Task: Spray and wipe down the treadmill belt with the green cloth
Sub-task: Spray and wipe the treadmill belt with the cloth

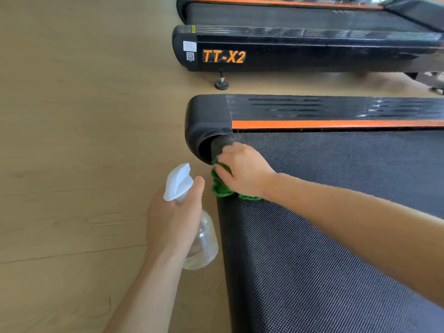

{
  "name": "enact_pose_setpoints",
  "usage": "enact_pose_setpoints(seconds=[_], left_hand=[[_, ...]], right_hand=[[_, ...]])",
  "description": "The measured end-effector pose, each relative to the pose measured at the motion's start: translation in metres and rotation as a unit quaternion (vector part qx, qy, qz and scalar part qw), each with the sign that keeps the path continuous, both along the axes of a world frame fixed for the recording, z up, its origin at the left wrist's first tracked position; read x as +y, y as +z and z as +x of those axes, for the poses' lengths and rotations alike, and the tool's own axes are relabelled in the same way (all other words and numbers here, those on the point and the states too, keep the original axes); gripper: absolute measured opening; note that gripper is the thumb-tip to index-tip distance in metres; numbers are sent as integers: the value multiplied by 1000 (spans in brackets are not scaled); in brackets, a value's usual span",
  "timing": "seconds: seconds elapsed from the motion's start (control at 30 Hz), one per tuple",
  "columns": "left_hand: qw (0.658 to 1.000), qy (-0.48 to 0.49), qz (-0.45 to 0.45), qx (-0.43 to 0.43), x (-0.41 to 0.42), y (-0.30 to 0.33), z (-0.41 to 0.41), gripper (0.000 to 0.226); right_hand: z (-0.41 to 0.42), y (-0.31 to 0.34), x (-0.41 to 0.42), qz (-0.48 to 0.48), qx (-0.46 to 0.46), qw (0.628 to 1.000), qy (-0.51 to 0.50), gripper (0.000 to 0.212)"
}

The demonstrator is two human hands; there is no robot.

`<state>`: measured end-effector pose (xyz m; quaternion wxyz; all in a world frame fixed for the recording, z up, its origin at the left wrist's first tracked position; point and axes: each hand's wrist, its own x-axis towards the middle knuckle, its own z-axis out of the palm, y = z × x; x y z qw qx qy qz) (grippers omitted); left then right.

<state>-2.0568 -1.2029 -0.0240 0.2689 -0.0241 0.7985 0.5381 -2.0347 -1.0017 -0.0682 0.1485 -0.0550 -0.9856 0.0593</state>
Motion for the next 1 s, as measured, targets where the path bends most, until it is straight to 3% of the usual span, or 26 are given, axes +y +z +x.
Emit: enact_pose_setpoints(seconds=[0.1,0.2,0.4,0.5,0.6,0.7,0.83,0.9,1.0], left_hand=[[1000,-1,-2,-10,1,-1,2,46],[1000,-8,-10,-10,0,0,3,43],[999,-19,-7,25,-1,6,10,49],[999,-31,-7,31,-1,8,16,47],[998,-44,10,42,1,8,20,44],[997,-51,15,49,3,6,23,44],[998,-51,7,34,8,3,24,44],[998,-56,1,25,10,4,26,45],[998,-60,2,33,10,6,30,43]], right_hand=[[-53,2,19,4,-2,994,-106,40],[-55,2,10,19,-8,985,-171,36],[70,-1,-61,-78,29,996,-44,29],[124,6,-66,-55,2,998,14,31],[112,4,-38,-19,-8,999,40,33],[55,0,8,-11,12,998,-60,38],[-5,-1,48,-26,8,966,-257,39],[-5,1,40,-14,5,957,-289,38],[31,0,6,-31,6,968,-249,37]])
